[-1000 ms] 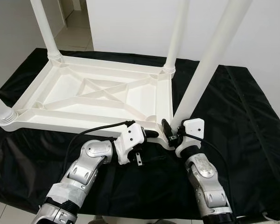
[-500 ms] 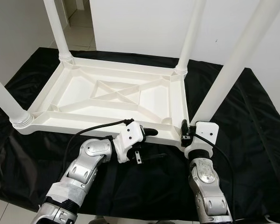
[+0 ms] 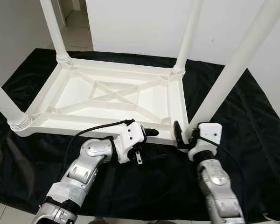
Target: Building children table
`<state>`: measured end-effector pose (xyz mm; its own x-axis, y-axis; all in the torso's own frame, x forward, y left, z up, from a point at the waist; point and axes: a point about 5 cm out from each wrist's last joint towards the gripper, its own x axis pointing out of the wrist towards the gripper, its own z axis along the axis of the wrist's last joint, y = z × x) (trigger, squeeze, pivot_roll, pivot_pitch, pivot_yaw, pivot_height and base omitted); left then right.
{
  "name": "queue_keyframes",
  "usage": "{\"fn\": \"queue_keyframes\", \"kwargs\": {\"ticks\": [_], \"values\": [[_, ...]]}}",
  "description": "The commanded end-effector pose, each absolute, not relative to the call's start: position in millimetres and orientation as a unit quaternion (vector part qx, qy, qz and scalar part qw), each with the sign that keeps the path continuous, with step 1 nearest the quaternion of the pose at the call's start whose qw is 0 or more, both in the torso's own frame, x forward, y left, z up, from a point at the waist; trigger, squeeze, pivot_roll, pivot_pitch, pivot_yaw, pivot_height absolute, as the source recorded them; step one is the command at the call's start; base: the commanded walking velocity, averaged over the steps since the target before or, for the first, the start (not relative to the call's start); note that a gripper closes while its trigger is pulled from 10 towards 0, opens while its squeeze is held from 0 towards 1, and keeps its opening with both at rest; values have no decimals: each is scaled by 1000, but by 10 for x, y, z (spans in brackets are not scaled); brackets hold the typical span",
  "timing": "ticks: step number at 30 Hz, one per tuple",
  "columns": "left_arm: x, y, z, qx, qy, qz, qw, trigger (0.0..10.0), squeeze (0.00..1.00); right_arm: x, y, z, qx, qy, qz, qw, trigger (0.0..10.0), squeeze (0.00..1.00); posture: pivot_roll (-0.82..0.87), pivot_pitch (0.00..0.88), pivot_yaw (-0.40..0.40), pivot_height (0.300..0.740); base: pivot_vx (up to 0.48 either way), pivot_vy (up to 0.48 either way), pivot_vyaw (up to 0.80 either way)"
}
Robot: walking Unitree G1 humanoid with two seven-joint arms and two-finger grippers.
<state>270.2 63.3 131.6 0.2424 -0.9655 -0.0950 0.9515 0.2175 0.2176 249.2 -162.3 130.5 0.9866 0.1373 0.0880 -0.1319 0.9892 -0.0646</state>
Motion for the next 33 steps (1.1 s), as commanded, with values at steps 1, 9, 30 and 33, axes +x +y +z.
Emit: {"fn": "queue_keyframes", "kwargs": {"ticks": [1,9,30,33], "values": [[2716,616,1299,120,-28,-606,786,10000,0,2520,-1653,1285,-23,-34,109,993,10000,0,-26,0,-24,740,0,0,0],[2727,588,1316,120,-32,-608,784,10000,0,2645,-1635,1238,-60,-6,261,963,10000,0,-12,0,-32,740,0,0,0],[2715,568,1315,115,-36,-609,784,10000,0,2722,-1812,1090,-59,22,255,965,549,0,-16,0,-40,740,0,0,0],[2710,559,1311,114,-35,-611,782,10000,0,2740,-1821,1077,-63,21,219,973,10000,0,-23,0,-36,740,0,0,0]]}}
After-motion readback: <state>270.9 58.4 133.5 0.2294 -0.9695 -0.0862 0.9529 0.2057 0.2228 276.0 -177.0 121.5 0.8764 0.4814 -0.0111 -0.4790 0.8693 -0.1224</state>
